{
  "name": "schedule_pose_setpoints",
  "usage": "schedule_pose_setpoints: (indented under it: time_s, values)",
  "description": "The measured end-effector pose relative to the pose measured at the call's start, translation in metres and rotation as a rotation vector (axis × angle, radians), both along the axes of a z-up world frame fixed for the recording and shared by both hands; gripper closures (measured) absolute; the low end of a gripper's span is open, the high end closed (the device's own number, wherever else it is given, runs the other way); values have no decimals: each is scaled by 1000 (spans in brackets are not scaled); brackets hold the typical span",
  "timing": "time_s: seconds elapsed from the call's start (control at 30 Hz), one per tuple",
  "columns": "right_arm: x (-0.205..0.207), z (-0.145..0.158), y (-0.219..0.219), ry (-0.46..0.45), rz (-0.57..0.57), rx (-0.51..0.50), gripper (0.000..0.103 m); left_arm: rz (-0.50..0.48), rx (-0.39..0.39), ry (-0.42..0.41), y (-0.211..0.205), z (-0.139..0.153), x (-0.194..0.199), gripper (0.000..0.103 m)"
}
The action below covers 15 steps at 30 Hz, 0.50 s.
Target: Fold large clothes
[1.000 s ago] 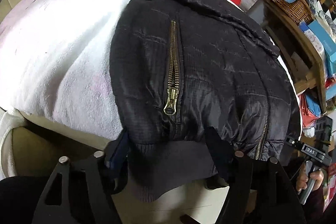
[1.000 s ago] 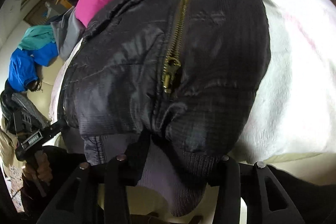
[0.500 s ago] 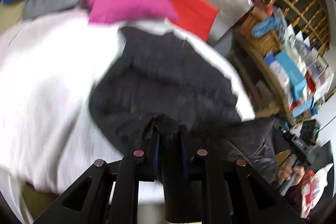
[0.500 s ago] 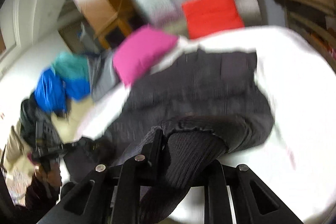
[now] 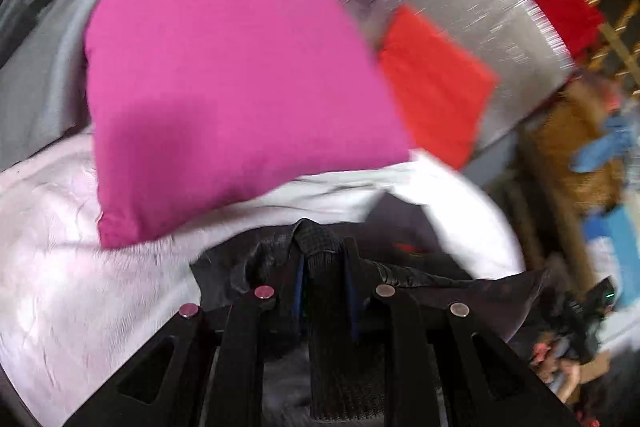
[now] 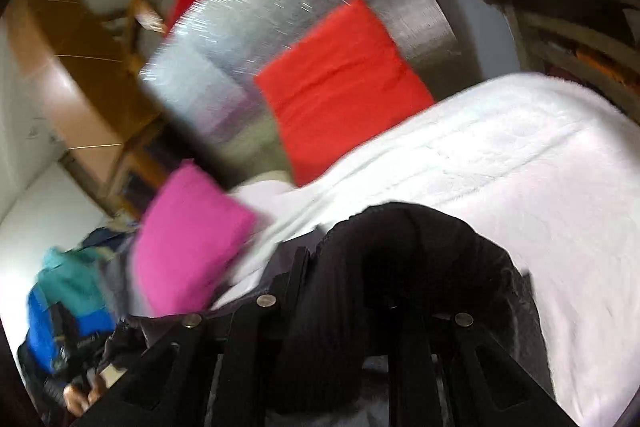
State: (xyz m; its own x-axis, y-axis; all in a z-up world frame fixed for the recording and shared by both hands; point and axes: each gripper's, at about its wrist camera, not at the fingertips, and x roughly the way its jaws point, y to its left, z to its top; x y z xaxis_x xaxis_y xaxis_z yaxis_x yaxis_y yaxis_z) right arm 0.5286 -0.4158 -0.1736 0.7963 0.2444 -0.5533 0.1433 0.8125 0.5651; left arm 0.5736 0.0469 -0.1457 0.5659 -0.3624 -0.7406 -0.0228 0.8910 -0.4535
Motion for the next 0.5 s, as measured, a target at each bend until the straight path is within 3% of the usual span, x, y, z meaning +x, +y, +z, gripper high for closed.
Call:
schedule_pose_setpoints:
  time_s: [0.07,0.17,0.3,0.37,0.47,0.5]
  values:
    - [32,-32,-4,64,-28,17,88,18,-3,47,-6,-31,26,85]
    - [48,-77,-23,136,-70,129,88,12,-35,66,-6,-60,40,84]
    - [51,-113,-53,122,-68,359,86,6,-60,70,-4,-88,48,80]
    - [45,-116,-62,86,-46,467,81,28,-147,79,5,-98,50,79]
    - [31,-105,-72,31,-38,556,61,44,-252,54,18,-83,38,61]
    - [20,-97,-74,-26,-57,577,40,63,-258,24,23,-74,32,46]
